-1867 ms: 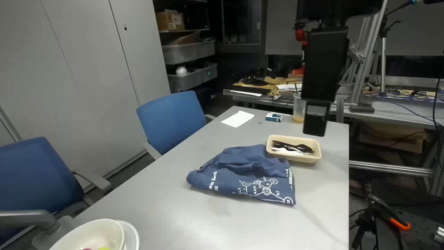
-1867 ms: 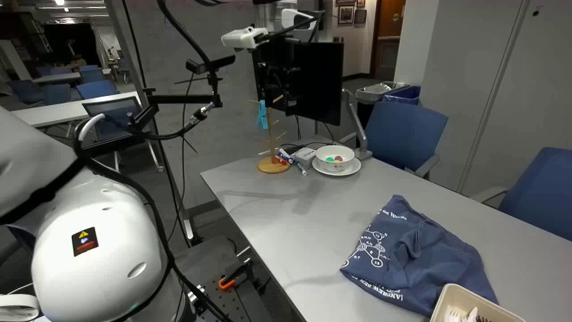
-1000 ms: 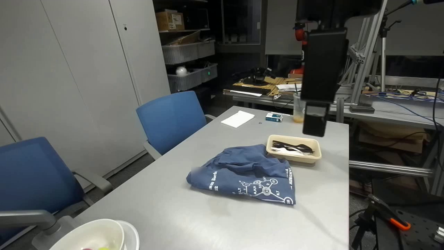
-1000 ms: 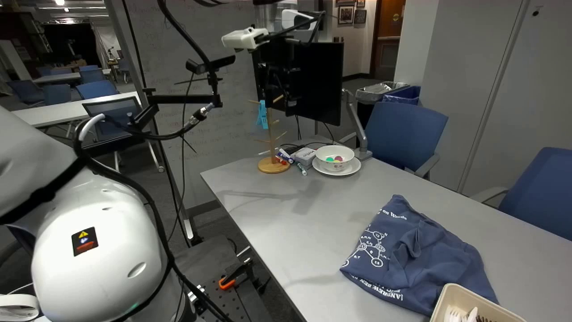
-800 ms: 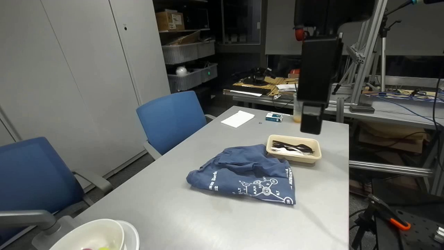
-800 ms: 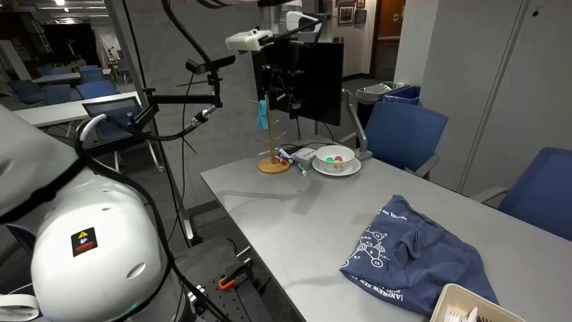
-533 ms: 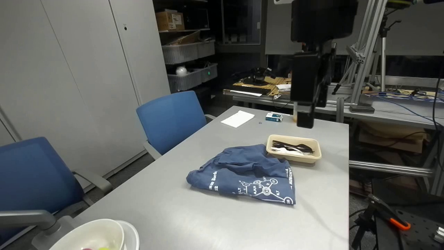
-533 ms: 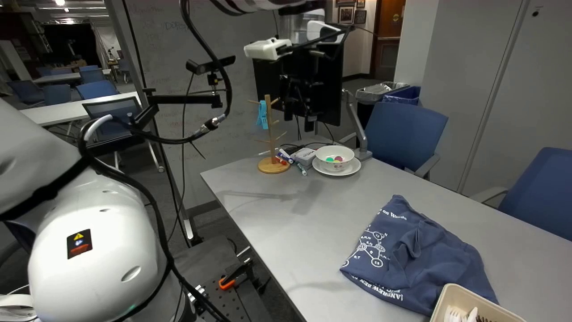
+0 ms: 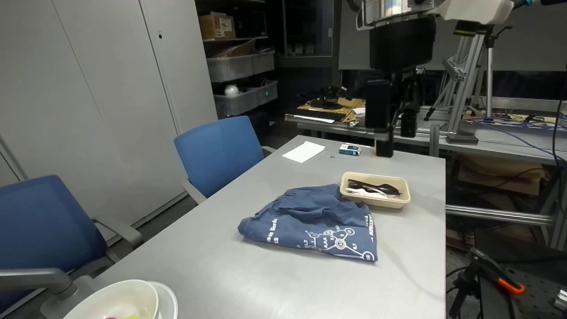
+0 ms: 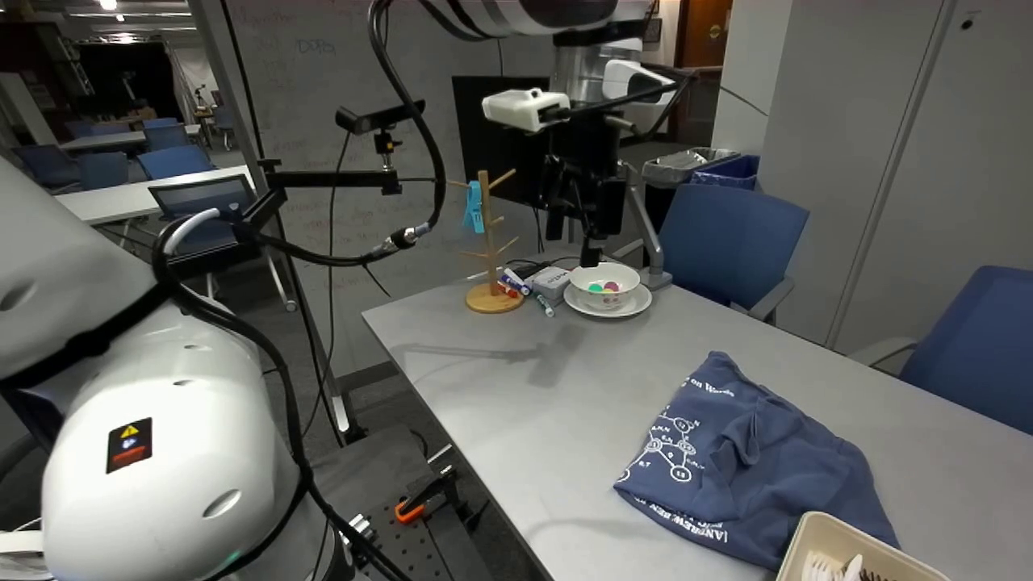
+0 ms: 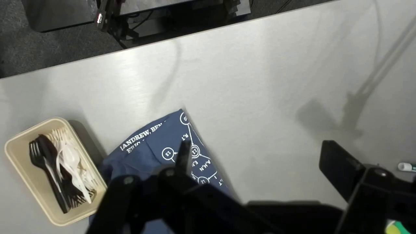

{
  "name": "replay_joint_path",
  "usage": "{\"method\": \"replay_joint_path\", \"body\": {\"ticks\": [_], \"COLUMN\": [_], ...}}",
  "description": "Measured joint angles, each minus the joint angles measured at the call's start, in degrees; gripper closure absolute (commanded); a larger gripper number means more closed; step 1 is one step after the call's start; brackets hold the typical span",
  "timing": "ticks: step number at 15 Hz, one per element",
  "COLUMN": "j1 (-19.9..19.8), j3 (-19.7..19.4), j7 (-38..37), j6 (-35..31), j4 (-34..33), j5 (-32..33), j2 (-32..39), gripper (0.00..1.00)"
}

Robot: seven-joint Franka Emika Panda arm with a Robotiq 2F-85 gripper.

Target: Unfold the blue shirt

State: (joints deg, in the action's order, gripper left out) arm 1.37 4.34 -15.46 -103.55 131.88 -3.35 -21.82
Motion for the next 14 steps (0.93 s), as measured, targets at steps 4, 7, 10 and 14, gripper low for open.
{"method": "replay_joint_path", "body": {"ticks": [4, 7, 10, 14], "j1": [-0.18, -1.13, -2.29, -2.81], "j3": [-0.24, -2.20, -5.53, -8.03], "j7": [0.15, 4.42, 11.69, 17.17], "j6": [0.00, -0.63, -5.69, -10.80], "j4": [0.10, -0.05, -0.12, -1.76], "j5": [2.38, 5.91, 7.13, 7.11], "j2": [0.67, 3.41, 7.77, 13.68], "gripper": [0.00, 0.00, 0.00, 0.00]}}
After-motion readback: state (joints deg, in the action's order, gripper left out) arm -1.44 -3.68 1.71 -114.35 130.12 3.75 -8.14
